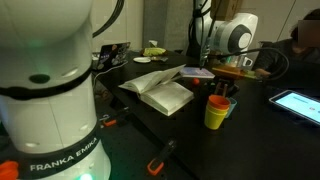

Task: Pick up one yellow cup and put it in the other yellow cup, pick the orange cup and put it in the stacked yellow cups, pick up the blue cup and put it in the stacked orange cup

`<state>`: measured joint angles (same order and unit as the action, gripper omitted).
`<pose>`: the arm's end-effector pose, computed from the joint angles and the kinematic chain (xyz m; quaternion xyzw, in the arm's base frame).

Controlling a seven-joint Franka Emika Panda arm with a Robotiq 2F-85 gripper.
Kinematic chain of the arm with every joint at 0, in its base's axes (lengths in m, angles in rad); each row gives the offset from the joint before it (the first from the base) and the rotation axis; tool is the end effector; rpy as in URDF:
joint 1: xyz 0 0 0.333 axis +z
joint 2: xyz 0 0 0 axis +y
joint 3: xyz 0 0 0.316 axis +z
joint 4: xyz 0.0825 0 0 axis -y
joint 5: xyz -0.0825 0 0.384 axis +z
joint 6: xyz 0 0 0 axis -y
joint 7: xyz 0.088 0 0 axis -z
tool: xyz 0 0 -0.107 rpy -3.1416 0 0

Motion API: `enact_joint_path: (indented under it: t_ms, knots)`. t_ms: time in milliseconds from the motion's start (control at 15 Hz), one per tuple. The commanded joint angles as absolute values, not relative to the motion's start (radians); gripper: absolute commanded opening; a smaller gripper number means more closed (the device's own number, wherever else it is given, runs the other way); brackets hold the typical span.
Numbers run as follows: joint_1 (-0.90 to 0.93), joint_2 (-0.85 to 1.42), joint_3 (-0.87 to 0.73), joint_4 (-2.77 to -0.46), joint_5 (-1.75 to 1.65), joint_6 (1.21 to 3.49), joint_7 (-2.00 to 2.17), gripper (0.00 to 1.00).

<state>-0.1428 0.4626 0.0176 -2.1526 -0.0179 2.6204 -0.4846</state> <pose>0.5633 -0.0703 0.1819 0.9827 0.1854 0.0024 0.0013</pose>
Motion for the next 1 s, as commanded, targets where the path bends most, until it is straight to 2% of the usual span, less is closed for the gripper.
enact_joint_path:
  t_ms: [0, 133, 467, 933]
  knots:
    - [-0.143, 0.448, 0.014, -2.151, -0.062, 2.616, -0.466, 0.03]
    - [-0.121, 0.433, -0.008, -2.150, -0.110, 2.614, -0.432, 0.00]
    - [-0.065, 0.383, -0.070, -2.111, -0.245, 2.576, -0.308, 0.03]
    - [0.031, 0.256, -0.128, -2.082, -0.460, 2.359, -0.072, 0.03]
